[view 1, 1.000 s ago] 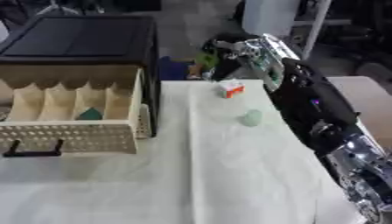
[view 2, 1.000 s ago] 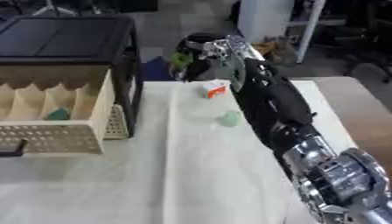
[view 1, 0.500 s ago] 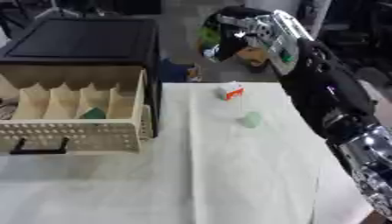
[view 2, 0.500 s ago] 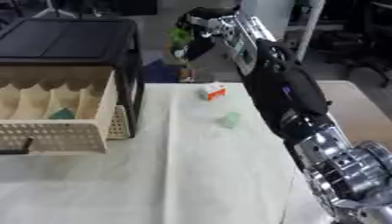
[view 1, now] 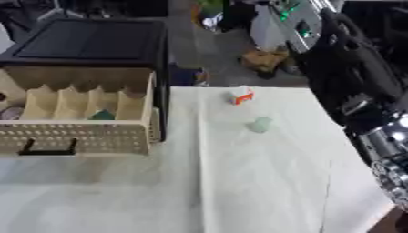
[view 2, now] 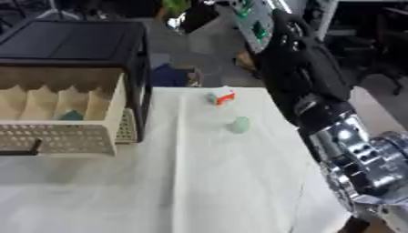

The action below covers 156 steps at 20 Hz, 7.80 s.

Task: Pick up objects from table and place into drawer.

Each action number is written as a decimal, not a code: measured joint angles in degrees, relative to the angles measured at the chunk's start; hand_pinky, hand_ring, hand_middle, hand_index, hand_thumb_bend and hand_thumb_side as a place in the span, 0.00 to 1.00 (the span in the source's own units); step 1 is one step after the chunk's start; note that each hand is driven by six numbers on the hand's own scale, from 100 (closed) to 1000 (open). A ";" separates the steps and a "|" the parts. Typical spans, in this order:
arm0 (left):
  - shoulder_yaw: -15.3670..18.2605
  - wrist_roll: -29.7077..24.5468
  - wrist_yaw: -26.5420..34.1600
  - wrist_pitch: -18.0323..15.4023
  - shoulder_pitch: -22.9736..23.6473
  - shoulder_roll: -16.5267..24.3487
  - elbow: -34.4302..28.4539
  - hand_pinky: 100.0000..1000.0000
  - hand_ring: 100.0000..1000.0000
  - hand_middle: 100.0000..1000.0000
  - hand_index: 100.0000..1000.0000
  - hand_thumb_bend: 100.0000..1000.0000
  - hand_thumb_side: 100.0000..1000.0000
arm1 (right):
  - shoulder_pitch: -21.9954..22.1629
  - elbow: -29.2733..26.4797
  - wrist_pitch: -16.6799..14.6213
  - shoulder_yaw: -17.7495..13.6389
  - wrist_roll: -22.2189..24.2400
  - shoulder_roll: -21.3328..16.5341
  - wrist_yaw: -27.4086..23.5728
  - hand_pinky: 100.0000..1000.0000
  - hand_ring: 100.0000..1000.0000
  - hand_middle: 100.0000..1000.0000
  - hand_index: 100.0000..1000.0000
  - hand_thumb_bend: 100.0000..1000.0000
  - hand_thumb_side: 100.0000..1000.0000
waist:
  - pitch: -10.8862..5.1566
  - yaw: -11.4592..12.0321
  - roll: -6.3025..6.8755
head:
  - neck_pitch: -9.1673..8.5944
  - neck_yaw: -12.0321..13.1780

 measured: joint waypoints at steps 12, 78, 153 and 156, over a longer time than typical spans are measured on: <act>0.00 0.01 0.75 0.18 -0.34 0.01 0.00 0.51 0.50 0.58 0.75 0.00 1.00 | -1.02 -5.32 2.34 1.10 0.56 3.53 -3.51 0.23 0.43 0.43 0.54 0.00 0.44 | -0.36 0.73 -0.12 | -0.10 -0.19; -0.01 -0.77 1.40 1.03 -0.99 -0.11 0.00 0.51 0.50 0.58 0.76 0.00 1.00 | 2.61 -5.61 2.12 5.70 12.43 11.51 -9.12 0.51 0.70 0.61 0.78 0.42 0.38 | -0.16 2.04 -0.39 | -0.53 -1.44; 0.22 -0.30 -0.44 -2.31 -0.83 -0.14 0.00 0.41 0.48 0.58 0.76 0.00 1.00 | 27.97 -50.03 26.10 -2.56 -39.46 -0.49 -25.28 0.66 0.68 0.68 0.87 0.00 1.00 | 2.44 -0.79 2.83 | 1.37 -0.38; 0.94 0.80 -0.84 -3.87 -0.54 1.41 0.00 0.44 0.48 0.58 0.76 0.00 1.00 | 30.90 -51.17 23.21 -3.24 -41.16 -1.35 -26.81 0.67 0.69 0.69 0.87 0.00 1.00 | 2.51 -0.97 3.12 | 1.37 -0.15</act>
